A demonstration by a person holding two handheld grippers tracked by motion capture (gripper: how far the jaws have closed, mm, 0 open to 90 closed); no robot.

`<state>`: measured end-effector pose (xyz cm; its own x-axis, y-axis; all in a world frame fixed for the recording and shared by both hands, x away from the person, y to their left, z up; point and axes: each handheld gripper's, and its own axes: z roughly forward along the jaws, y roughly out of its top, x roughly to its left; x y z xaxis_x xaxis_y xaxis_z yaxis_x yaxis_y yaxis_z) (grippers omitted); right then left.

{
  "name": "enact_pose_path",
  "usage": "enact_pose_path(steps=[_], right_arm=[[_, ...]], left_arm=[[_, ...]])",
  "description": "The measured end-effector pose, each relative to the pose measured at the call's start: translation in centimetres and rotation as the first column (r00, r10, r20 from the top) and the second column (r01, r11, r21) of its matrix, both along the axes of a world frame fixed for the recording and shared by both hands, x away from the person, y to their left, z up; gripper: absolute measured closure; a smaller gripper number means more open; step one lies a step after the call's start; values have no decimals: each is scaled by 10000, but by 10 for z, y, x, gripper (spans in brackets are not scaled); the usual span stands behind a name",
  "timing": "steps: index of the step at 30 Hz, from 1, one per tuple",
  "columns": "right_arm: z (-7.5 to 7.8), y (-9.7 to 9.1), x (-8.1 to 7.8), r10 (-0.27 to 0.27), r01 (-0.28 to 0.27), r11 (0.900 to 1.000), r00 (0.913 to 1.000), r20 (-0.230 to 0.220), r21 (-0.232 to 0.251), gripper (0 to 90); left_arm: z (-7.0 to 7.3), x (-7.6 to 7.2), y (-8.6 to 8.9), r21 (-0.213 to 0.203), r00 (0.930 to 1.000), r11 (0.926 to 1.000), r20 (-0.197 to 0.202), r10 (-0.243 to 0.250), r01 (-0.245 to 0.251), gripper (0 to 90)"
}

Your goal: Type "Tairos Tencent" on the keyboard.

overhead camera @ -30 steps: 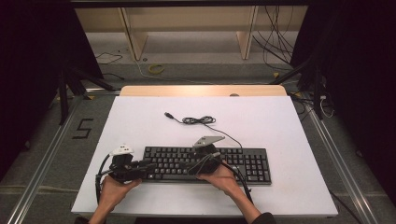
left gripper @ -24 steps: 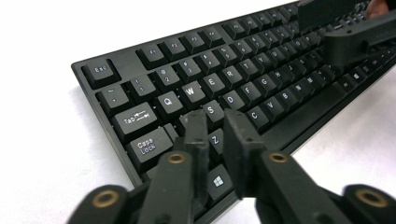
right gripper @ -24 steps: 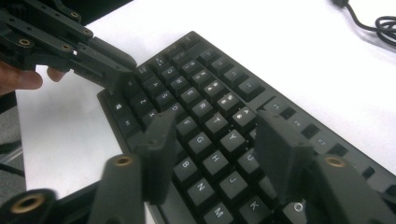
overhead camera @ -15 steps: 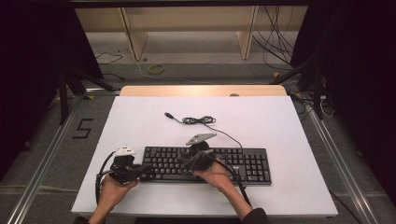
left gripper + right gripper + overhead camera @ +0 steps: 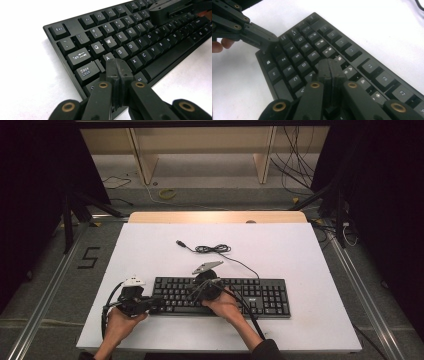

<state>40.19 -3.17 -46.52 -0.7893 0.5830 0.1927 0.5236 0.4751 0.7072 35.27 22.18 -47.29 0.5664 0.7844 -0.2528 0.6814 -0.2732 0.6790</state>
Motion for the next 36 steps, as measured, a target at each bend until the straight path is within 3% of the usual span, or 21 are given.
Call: enact_pose_path(steps=[36], right_arm=[[-12, 11, 8, -67, 57, 9987, 9998, -191, -506, 900]], left_arm=[[-6, 4, -1, 227, 9993, 9997, -372, -86, 95, 893]])
